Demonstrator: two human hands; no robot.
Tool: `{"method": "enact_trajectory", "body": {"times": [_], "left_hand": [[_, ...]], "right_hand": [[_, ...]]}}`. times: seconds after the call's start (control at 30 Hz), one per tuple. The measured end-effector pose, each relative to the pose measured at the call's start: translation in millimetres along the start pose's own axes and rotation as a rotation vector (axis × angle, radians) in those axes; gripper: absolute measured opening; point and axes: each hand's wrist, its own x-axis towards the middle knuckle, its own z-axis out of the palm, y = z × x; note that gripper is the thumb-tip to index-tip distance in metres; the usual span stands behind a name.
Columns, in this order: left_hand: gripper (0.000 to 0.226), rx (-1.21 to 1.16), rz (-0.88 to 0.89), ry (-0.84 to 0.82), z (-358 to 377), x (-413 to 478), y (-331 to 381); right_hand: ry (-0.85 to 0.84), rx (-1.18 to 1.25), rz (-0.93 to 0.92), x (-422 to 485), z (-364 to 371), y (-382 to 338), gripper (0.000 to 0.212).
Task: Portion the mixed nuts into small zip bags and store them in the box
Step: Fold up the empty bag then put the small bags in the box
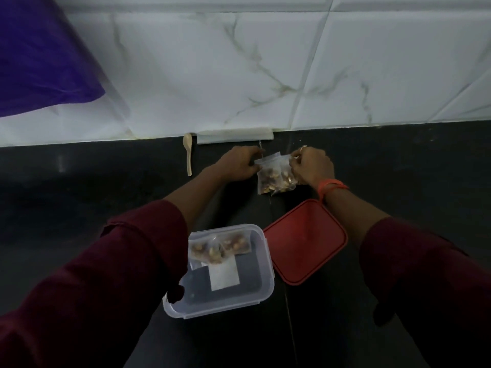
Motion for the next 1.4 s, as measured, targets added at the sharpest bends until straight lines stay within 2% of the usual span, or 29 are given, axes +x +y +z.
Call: {"method": "enact_trajectory", "body": {"times": [0.13,0.3,0.43,0.57,0.73,0.9,1.1,1.3,1.4], "left_hand": [[0.048,0.011,-0.006,-0.030,7.2,14.8,-2.0],[0.038,0.070,-0.039,0.032,6.1,19.8,0.6],[0.015,0.011,-0.054,0.078,2.7,17.2,2.8],[0.013,-0.073,-0.047,0.095,-6.6,1.3,8.9],[0.014,-0.092,0.004,0.128,-31.9,-44.3,22.6],[0.016,-0.111,0.032,0.205,-63.6,-104.5,27.9],[0.014,-0.156,0.051,0.264,-90.8,-167.0,32.0],[0.013,-0.181,0.057,0.319,-94.4,-201.5,26.0],[0.015,-0.209,0.040,0.340,-96.4,-213.5,26.3]], "right_hand": [[-0.029,0.128,0.074,9.5,8.3,4.5,0.019],[-0.033,0.274,0.137,18.9,14.4,9.6,0.024],[-0.038,0.265,0.097,19.9,13.2,13.2,0.017],[-0.026,0.277,0.041,13.3,9.9,10.2,0.012],[0.044,0.182,-0.116,-0.9,6.7,4.9,0.013],[0.009,-0.094,-0.256,-7.0,12.5,-0.7,0.038],[-0.159,-0.280,-0.299,-0.7,18.1,-4.2,0.049],[-0.191,-0.200,-0.252,-0.3,15.6,-20.7,0.051],[-0.239,-0.143,-0.275,-3.1,5.4,-30.4,0.038]]}}
